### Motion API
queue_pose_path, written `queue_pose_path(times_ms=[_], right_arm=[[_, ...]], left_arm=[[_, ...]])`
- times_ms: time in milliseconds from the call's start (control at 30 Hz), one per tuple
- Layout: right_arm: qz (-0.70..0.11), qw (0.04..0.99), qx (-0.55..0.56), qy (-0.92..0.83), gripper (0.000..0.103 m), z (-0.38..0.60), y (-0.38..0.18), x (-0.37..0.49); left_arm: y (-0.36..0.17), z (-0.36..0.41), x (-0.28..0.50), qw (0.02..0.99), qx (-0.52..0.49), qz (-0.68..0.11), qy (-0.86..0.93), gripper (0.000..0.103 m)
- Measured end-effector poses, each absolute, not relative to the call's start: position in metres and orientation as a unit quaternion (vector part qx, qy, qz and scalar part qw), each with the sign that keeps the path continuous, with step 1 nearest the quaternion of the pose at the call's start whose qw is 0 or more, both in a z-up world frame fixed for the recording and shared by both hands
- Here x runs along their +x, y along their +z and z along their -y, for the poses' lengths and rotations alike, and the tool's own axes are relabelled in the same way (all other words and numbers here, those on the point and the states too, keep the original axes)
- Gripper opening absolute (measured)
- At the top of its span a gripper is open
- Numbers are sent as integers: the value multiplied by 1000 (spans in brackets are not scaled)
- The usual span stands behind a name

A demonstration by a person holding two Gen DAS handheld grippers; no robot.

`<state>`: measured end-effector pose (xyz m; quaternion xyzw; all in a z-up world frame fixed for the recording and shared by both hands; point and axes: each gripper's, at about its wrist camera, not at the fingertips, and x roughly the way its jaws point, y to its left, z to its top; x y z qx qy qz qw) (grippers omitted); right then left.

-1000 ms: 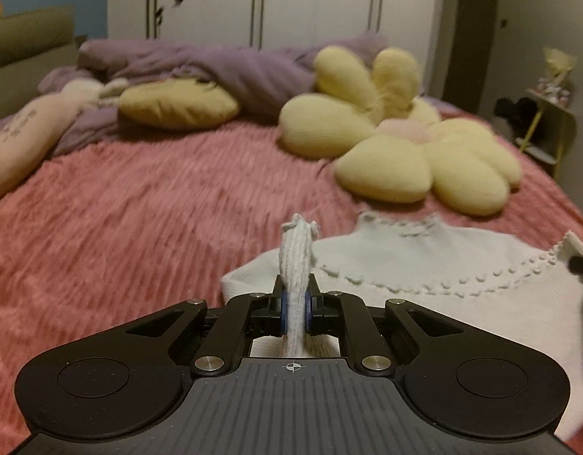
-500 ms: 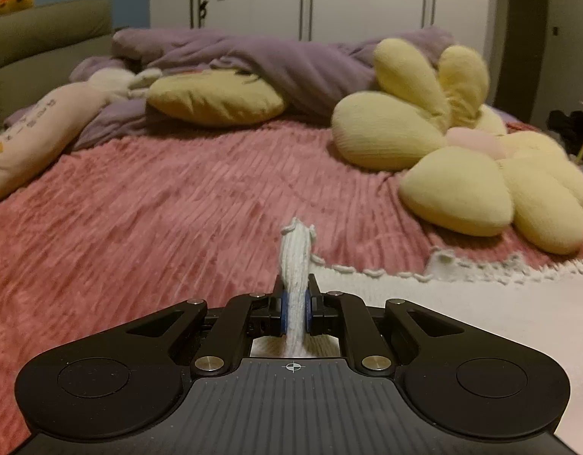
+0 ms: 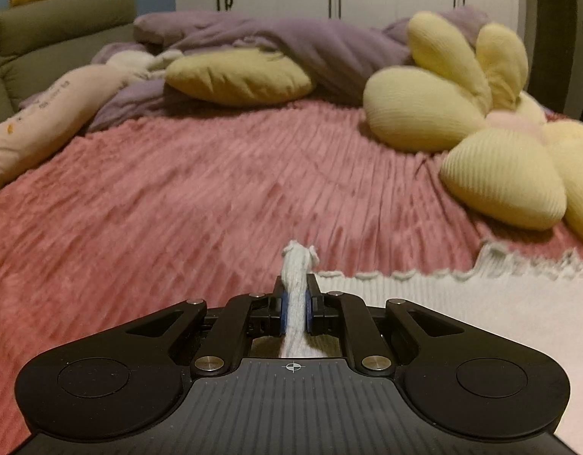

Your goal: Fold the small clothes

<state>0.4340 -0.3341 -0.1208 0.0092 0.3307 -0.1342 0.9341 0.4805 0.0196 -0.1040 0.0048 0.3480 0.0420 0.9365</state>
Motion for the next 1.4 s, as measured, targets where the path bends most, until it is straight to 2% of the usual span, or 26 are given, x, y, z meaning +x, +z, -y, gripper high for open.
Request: queue_pose_path(times_ms=[67,167,233,300,367,433,500,600,667,733,833,1133,1267,1400], right_arm=[[-335,932,3,-139,7,333,-130,435],[-325,935,-4,-141,8,331,-136,432],[-324,936,-6,-140,11,331,-139,433],[-323,935,-2,-146,24,333,-139,434],[-321,934,13,-157,50,338,-135,432],[-307,936,39,-169,61,346,-126,424],[-285,943,55,-161,61,345,-115,406],[-260,958,55,-104,54,326,-102,372],[-262,963,35,-53,36,310,-102,359],[-286,958,8,-27,23,299,-110,359],[-311,949,-14,-52,16,299,-123,367],[-306,948,-53,-75,16,307,-146,379],[-313,946,-42,-71,17,308,-141,377],[-320,944,-40,-69,17,300,-116,355]], left_arm=[[-111,-19,481,934,7,-355,46,13],[-117,-18,481,932,19,-358,57,22],[-116,-17,480,931,27,-358,69,36],[-111,-18,477,928,33,-362,75,43],[-102,-21,468,928,27,-365,64,45],[-91,-24,453,930,12,-363,50,56],[-83,-25,437,930,-9,-365,30,58],[-82,-18,416,928,-12,-372,1,71],[-91,-10,412,924,2,-383,-10,72],[-99,-8,412,921,7,-389,-2,73],[-103,-12,413,920,-4,-392,-2,78],[-114,-27,415,920,-32,-391,15,97],[-103,-39,408,913,-56,-402,23,96],[-90,-56,378,916,-65,-397,9,90]])
